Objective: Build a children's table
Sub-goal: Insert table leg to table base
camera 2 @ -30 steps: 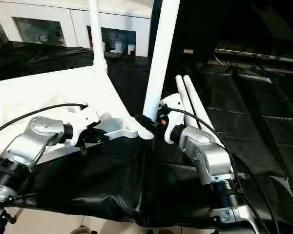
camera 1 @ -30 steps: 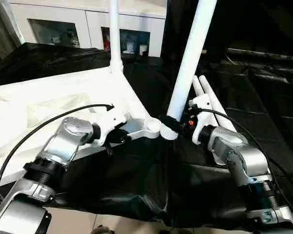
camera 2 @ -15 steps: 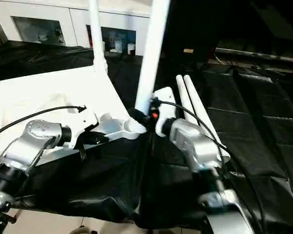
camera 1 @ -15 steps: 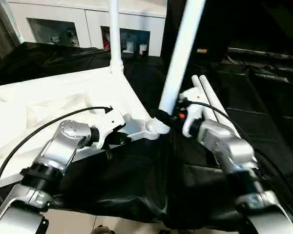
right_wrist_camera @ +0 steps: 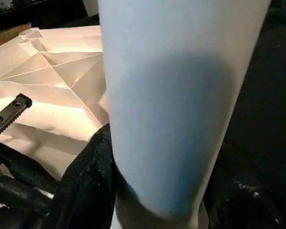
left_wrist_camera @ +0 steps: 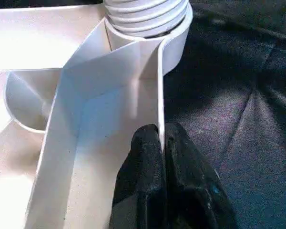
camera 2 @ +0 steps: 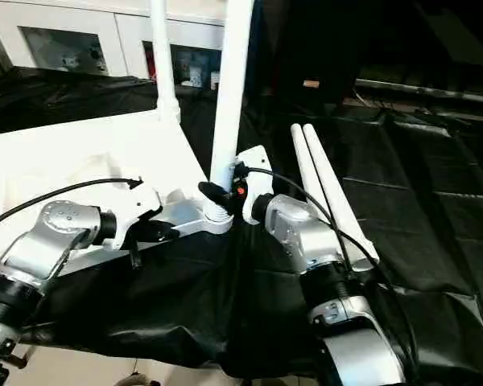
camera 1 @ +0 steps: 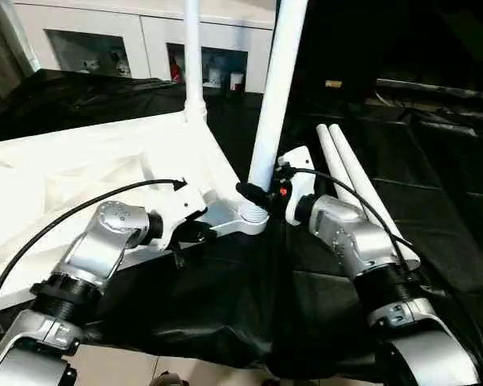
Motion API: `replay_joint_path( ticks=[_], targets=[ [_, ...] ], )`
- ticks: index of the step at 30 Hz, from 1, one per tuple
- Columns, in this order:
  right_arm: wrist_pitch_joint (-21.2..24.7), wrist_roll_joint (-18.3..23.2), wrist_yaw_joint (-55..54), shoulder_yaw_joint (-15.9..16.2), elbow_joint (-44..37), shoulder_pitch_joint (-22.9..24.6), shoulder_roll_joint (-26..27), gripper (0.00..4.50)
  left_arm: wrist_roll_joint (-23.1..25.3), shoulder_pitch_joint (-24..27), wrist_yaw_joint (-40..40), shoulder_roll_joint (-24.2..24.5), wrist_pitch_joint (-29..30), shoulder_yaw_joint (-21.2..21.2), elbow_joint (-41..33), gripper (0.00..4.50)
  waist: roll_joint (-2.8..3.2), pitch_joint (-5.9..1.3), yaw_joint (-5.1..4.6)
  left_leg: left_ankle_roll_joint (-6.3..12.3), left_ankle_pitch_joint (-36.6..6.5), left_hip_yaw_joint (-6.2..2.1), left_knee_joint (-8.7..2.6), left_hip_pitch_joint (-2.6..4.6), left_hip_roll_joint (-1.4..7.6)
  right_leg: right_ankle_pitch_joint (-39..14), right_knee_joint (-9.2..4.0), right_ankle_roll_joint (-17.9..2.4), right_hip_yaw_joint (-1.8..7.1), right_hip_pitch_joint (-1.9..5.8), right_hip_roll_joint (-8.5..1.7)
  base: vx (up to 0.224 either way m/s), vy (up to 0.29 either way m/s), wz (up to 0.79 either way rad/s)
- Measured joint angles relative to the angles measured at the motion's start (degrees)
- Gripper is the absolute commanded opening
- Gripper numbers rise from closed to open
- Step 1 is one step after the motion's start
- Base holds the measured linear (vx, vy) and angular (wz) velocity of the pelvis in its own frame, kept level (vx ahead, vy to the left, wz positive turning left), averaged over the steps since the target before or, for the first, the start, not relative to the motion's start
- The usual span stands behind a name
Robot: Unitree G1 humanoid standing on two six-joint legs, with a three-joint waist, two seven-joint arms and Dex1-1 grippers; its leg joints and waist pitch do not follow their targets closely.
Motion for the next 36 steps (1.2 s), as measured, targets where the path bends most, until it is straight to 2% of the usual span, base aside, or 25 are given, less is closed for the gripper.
replay_joint_path(
  ticks=[11, 16, 19, 28, 31, 36],
  targets=[
    [-1.19, 0.12, 0.93, -1.18, 2.95, -1.05, 0.84, 1.93, 0.09, 0.48, 0.10, 0.35, 0.00, 0.19, -0.50, 0.00, -0.02, -0.02, -0.25, 0.00, 0.00, 0.02, -0.01, 0.00, 0.00, 0.01, 0.02, -0.02, 0.03, 0.01, 0.00, 0.000, 0.000, 0.00],
    [-1.19, 1.72, 1.40, -3.22, 3.63, -0.39, 1.08, 1.93, 0.09, 0.46, 0.07, 0.18, 0.00, 0.13, -0.55, 0.00, -0.04, -0.03, -0.09, 0.00, 0.00, 0.03, -0.05, 0.00, 0.00, 0.01, 0.01, -0.02, 0.03, 0.01, 0.00, 0.000, 0.000, 0.00],
    [-2.82, 3.34, 2.49, -4.56, 3.66, 1.24, 1.11, 1.93, 0.12, 0.45, -0.12, -0.01, -0.01, -0.02, -0.62, 0.00, -0.03, -0.04, 0.05, 0.00, 0.00, 0.04, -0.08, 0.01, -0.01, 0.00, -0.01, -0.03, 0.03, 0.02, 0.00, 0.000, 0.000, 0.00],
    [-11.31, 4.61, 3.54, -7.09, 6.26, 4.94, 3.07, 1.91, 0.44, 0.18, 0.45, -0.71, -0.23, -0.21, 0.13, 0.00, 0.09, -0.14, 0.17, 0.00, 0.00, 0.04, -0.07, 0.05, -0.02, -0.09, -0.03, 0.11, 0.04, 0.14, -0.02, 0.000, 0.000, 0.00],
    [-15.26, 4.31, 3.68, -6.60, 6.60, 6.46, 3.37, 1.91, 0.47, -0.15, 0.43, -1.03, -0.80, -0.35, 1.01, 0.00, 0.21, -0.21, 0.31, 0.00, 0.00, 0.04, -0.07, 0.06, -0.03, -0.11, -0.06, 0.14, 0.04, 0.19, -0.03, 0.000, 0.000, 0.00],
    [-22.23, 1.04, 4.18, -4.78, 6.59, 8.24, 3.56, 1.91, 0.48, -0.35, 0.37, -1.31, -1.10, -0.38, 1.63, 0.00, 0.34, -0.29, 0.41, 0.01, 0.00, 0.03, -0.09, 0.07, -0.02, -0.18, -0.08, 0.25, 0.04, 0.21, -0.03, 0.000, 0.000, 0.00]
  ],
)
